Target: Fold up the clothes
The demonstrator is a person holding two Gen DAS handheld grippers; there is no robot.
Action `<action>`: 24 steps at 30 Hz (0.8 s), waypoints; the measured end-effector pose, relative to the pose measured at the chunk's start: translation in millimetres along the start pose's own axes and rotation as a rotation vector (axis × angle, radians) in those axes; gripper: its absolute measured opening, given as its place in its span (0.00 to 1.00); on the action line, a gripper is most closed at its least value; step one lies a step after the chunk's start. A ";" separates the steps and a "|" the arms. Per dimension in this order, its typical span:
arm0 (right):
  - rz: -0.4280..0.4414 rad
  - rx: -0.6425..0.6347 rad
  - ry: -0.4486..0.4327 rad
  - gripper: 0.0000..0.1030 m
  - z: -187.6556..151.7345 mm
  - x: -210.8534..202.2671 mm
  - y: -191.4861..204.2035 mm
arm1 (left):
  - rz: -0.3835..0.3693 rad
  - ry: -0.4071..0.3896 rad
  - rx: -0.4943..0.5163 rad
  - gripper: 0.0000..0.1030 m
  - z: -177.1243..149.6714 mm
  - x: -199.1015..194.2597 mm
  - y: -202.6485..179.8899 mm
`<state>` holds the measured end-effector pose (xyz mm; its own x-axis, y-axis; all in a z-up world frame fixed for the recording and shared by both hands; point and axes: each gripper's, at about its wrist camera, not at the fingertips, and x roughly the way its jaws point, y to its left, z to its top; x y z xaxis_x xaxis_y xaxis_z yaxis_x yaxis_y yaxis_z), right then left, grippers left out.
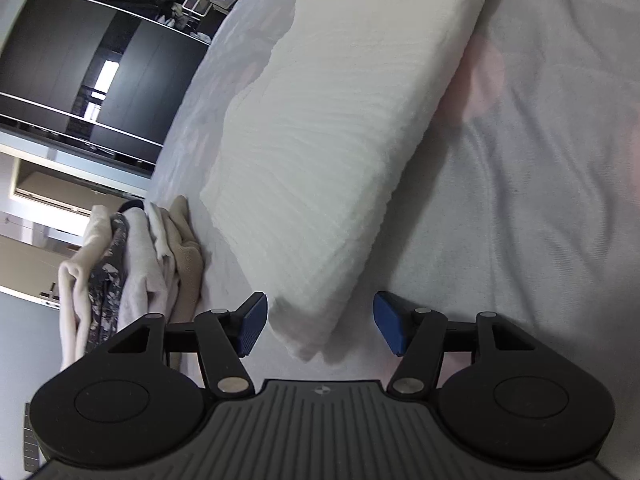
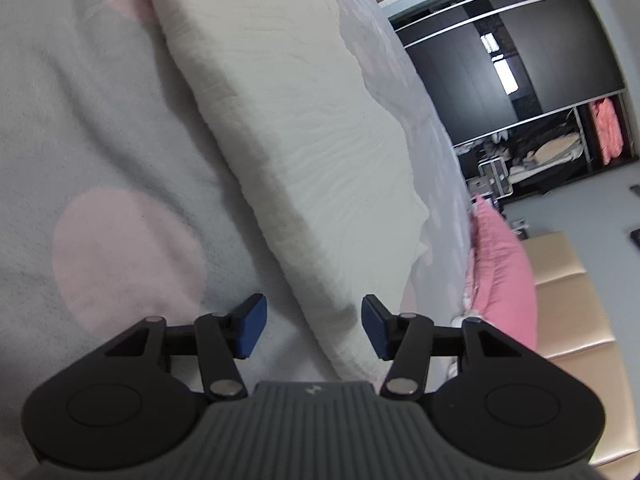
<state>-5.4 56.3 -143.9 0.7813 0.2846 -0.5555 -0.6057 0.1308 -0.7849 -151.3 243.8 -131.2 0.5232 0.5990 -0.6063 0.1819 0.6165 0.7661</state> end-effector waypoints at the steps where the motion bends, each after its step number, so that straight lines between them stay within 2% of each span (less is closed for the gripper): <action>1: -0.008 -0.001 -0.002 0.53 -0.4 2.1 0.0 | 0.012 -0.002 -0.005 0.56 0.5 3.2 0.7; 3: -0.024 -0.002 -0.007 0.52 -1.1 6.4 -0.1 | 0.026 -0.005 -0.018 0.55 1.5 8.8 1.8; 6: -0.048 -0.005 -0.013 0.45 -2.3 12.8 -0.2 | 0.031 -0.008 -0.027 0.47 3.0 14.0 2.4; 8: -0.055 -0.025 -0.022 0.38 -3.4 16.9 1.2 | 0.031 -0.009 -0.033 0.39 4.4 15.7 2.3; 10: -0.057 -0.039 -0.031 0.26 -3.9 19.5 3.5 | 0.007 -0.004 -0.047 0.22 6.5 17.4 3.2; 13: -0.039 -0.026 -0.030 0.11 -5.4 21.4 1.5 | -0.014 0.000 -0.059 0.09 10.5 16.3 7.9; 16: -0.047 0.013 -0.031 0.05 -4.2 16.7 -6.5 | -0.019 -0.022 -0.102 0.05 15.0 7.9 14.8; 24: -0.078 0.054 -0.049 0.03 4.0 -2.7 -26.3 | -0.018 -0.044 -0.179 0.03 18.1 -13.3 46.7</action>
<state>7.8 55.9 -120.7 0.8190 0.3176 -0.4779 -0.5513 0.2048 -0.8088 -134.7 255.3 -83.5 0.5579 0.5666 -0.6064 0.0422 0.7104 0.7026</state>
